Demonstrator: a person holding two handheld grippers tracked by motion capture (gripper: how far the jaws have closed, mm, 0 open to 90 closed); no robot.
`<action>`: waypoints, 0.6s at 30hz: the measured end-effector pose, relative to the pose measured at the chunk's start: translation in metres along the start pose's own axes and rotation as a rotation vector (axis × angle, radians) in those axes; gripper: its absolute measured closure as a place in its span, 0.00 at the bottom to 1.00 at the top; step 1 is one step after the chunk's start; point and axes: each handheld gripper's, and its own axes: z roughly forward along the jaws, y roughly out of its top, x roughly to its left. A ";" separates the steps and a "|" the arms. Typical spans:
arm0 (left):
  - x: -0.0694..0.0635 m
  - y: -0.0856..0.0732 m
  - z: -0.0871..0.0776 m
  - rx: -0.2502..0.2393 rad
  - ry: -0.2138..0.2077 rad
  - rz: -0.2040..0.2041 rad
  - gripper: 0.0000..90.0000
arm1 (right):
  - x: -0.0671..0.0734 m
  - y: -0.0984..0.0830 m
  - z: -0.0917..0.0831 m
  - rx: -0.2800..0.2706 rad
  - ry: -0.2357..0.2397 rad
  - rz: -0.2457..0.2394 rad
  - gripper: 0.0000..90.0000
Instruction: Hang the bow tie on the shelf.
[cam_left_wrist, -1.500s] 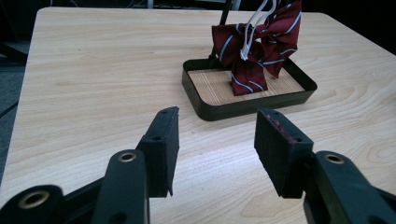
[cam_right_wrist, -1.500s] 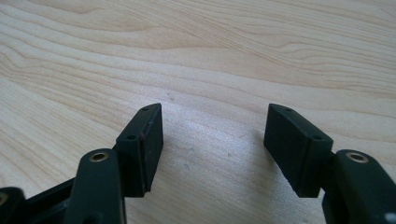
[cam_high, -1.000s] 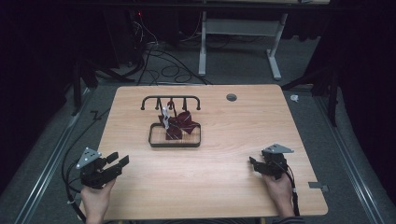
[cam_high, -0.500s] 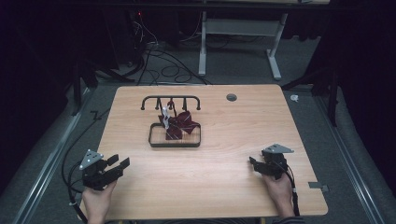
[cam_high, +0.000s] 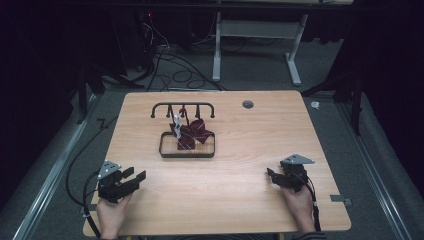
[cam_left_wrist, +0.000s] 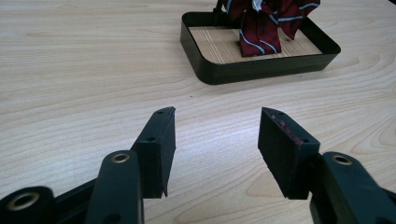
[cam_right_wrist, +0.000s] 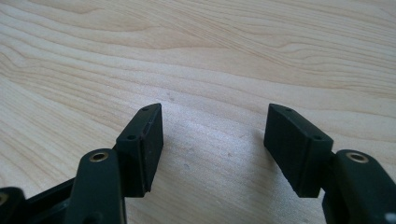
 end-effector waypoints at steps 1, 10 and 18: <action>0.000 0.000 0.001 0.002 -0.001 0.001 0.52 | 0.000 0.000 0.000 0.000 0.000 0.000 0.43; 0.000 -0.003 0.009 0.026 0.013 -0.003 0.52 | 0.000 0.000 0.000 0.000 0.000 0.000 0.43; 0.005 -0.004 0.018 0.029 0.031 -0.006 0.52 | 0.000 0.000 0.000 0.000 0.000 0.000 0.43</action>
